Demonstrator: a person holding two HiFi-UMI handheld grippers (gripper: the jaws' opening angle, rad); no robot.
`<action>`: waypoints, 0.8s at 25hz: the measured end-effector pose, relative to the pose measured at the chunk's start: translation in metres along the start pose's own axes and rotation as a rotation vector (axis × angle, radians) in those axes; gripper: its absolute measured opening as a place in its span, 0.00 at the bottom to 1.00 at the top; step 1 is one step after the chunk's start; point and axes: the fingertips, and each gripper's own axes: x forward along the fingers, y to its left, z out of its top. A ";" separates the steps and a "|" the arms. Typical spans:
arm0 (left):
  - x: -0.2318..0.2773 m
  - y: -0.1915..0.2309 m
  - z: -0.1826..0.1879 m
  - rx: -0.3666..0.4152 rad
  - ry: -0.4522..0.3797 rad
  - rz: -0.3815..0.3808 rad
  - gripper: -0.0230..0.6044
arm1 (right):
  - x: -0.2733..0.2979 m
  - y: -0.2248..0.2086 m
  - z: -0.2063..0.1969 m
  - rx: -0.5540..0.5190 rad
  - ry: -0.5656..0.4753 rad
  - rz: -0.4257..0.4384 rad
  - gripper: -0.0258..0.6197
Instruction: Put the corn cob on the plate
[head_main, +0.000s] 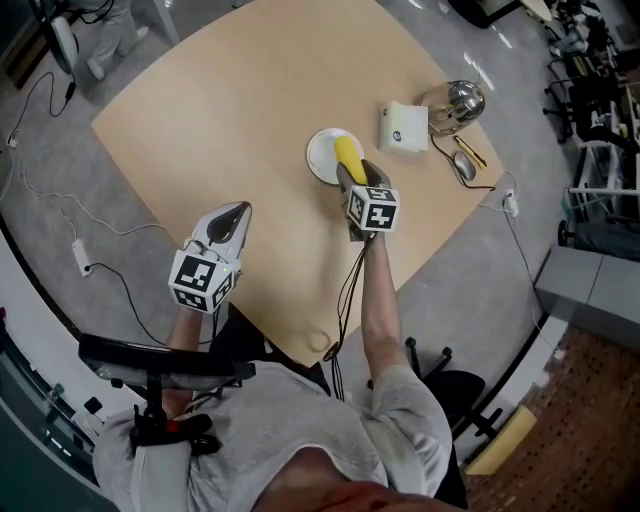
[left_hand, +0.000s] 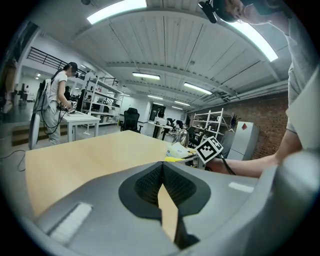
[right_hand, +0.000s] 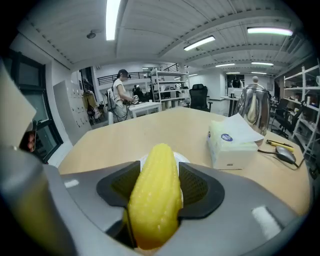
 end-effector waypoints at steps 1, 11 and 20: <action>0.001 0.001 0.001 0.000 -0.002 -0.001 0.07 | 0.005 0.000 0.000 -0.007 0.011 0.001 0.42; 0.001 0.005 0.005 0.002 -0.004 0.010 0.07 | 0.027 -0.001 -0.003 -0.015 0.018 0.009 0.42; 0.000 0.006 0.004 0.000 -0.002 0.016 0.07 | 0.033 -0.002 -0.011 0.004 0.002 0.008 0.42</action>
